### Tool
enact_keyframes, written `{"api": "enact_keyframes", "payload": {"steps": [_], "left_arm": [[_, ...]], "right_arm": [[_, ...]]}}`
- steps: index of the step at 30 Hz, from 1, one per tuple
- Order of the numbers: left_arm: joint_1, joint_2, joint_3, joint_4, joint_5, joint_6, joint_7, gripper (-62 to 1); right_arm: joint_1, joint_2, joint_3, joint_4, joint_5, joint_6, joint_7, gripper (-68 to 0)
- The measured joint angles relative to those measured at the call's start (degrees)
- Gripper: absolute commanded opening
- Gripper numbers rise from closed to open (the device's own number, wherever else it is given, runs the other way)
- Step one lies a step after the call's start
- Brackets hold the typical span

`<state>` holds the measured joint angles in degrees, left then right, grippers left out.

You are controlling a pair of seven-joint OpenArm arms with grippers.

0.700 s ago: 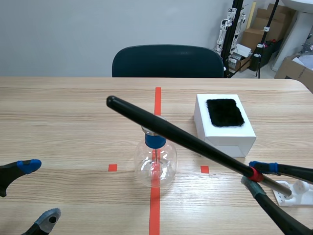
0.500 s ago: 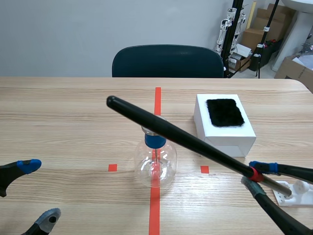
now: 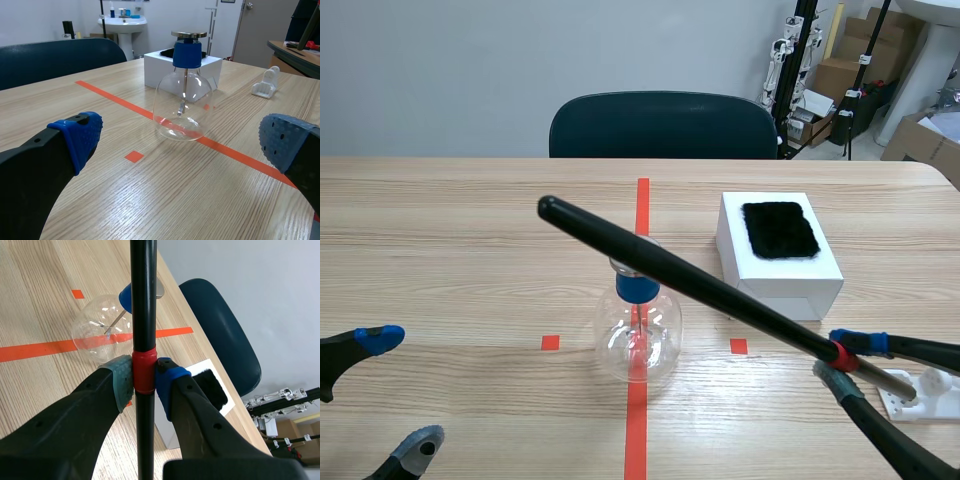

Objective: Do the electroscope experiment. put the rod down on the box

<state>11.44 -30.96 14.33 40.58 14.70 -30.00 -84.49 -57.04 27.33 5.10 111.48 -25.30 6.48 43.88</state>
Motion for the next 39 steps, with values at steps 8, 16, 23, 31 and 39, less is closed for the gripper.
{"api": "enact_keyframes", "payload": {"steps": [8, 16, 23, 31, 39], "left_arm": [[0.0, 0.0, 0.0, 0.0, 0.0, 0.0, 0.0, 1.4], [0.0, 0.0, 0.0, 0.0, 0.0, 0.0, 0.0, 1.4], [0.0, 0.0, 0.0, 0.0, 0.0, 0.0, 0.0, 1.4], [0.0, 0.0, 0.0, 0.0, 0.0, 0.0, 0.0, 1.4], [0.0, 0.0, 0.0, 0.0, 0.0, 0.0, 0.0, 1.4]], "right_arm": [[0.0, 0.0, 0.0, 0.0, 0.0, 0.0, 0.0, -63.8], [0.0, 0.0, 0.0, 0.0, 0.0, 0.0, -0.4, -63.8], [0.0, 0.0, 0.0, 0.0, 0.0, 0.0, -0.4, -63.8], [0.0, 0.0, 0.0, 0.0, 0.0, 0.0, -0.4, -63.8], [0.2, 0.0, 0.0, 0.0, 8.9, 0.0, -5.9, -63.8]]}}
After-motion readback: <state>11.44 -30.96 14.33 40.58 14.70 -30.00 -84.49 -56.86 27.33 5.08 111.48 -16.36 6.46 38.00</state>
